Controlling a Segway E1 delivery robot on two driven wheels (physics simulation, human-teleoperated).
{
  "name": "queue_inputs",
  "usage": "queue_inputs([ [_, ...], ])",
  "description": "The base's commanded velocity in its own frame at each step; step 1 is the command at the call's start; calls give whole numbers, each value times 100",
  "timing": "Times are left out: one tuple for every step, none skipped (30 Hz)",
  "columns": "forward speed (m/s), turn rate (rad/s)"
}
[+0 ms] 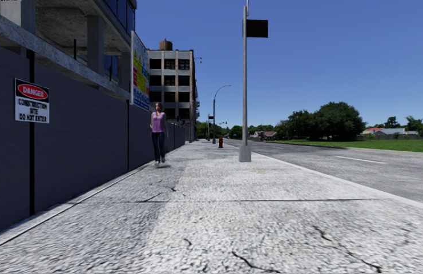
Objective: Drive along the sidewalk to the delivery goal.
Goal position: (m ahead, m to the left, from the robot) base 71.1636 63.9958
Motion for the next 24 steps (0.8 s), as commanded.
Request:
queue_inputs([
  [200,0],
  [200,0],
  [200,0],
  [200,0],
  [200,0],
  [200,0],
  [200,0],
  [200,0],
  [200,0],
  [200,0],
  [200,7],
  [200,14],
  [200,21],
  [200,21],
  [200,24],
  [200,25],
  [200,25],
  [200,25],
  [200,25],
  [200,25],
  [200,25],
  [200,25],
  [200,25],
  [200,20],
])
